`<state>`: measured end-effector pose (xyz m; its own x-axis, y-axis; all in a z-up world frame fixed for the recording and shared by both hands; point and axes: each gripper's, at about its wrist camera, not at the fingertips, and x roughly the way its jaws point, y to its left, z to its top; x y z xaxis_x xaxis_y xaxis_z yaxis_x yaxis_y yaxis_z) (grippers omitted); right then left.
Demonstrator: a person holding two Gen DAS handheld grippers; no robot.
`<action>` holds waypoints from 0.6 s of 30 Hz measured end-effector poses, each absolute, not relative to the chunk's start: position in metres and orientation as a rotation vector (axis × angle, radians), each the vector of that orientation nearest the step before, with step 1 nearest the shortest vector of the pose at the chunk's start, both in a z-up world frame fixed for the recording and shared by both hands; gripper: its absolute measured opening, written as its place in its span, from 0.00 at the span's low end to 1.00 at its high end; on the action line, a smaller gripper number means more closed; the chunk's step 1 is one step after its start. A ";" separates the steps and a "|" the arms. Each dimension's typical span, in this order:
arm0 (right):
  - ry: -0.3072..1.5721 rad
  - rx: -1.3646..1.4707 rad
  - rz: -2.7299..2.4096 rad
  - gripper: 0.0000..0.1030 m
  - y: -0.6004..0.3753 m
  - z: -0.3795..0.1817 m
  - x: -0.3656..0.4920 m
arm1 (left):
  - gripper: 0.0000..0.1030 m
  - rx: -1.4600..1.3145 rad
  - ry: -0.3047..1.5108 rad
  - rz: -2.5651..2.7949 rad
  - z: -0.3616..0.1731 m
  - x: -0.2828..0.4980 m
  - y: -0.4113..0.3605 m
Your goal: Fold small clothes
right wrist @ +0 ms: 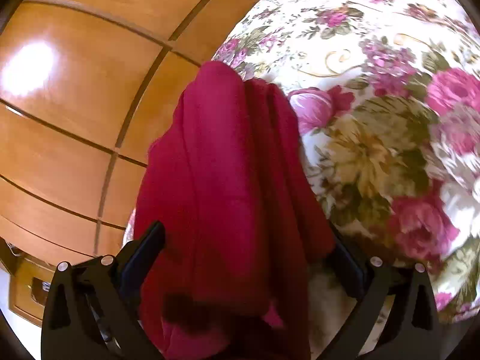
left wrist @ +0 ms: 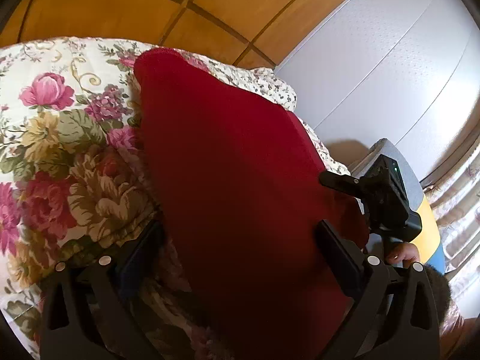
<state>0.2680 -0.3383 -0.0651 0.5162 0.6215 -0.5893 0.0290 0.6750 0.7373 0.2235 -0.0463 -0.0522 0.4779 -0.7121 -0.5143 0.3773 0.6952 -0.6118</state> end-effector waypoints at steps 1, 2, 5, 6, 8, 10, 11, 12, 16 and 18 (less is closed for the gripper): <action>0.978 0.754 0.402 0.98 -0.336 -0.065 0.271 | 0.97 -0.454 0.835 -0.696 -0.052 0.225 -0.047; 0.979 0.731 0.401 0.98 -0.332 -0.065 0.274 | 0.97 -0.454 0.839 -0.701 -0.053 0.228 -0.048; 0.975 0.677 0.395 0.98 -0.323 -0.065 0.282 | 0.97 -0.447 0.840 -0.708 -0.054 0.235 -0.052; 0.973 0.659 0.391 0.98 -0.320 -0.064 0.282 | 0.97 -0.445 0.844 -0.704 -0.054 0.238 -0.053; 0.964 0.631 0.383 0.95 -0.316 -0.062 0.280 | 0.97 -0.438 0.848 -0.697 -0.055 0.242 -0.054; 0.953 0.618 0.377 0.81 -0.316 -0.061 0.279 | 0.97 -0.429 0.847 -0.699 -0.055 0.243 -0.056; 0.942 0.625 0.383 0.77 -0.317 -0.060 0.277 | 0.97 -0.430 0.845 -0.701 -0.055 0.242 -0.056; 0.931 0.640 0.388 0.73 -0.318 -0.060 0.276 | 0.94 -0.431 0.842 -0.702 -0.055 0.242 -0.055; 0.899 0.660 0.394 0.62 -0.320 -0.055 0.272 | 0.84 -0.438 0.836 -0.700 -0.056 0.238 -0.047; 0.878 0.656 0.402 0.57 -0.319 -0.050 0.269 | 0.78 -0.440 0.836 -0.698 -0.056 0.235 -0.046</action>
<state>0.2686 -0.3195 -0.0503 0.5842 0.5733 -0.5744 -0.0600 0.7363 0.6739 0.2354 -0.0461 -0.0557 0.4722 -0.7118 -0.5200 0.3843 0.6972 -0.6052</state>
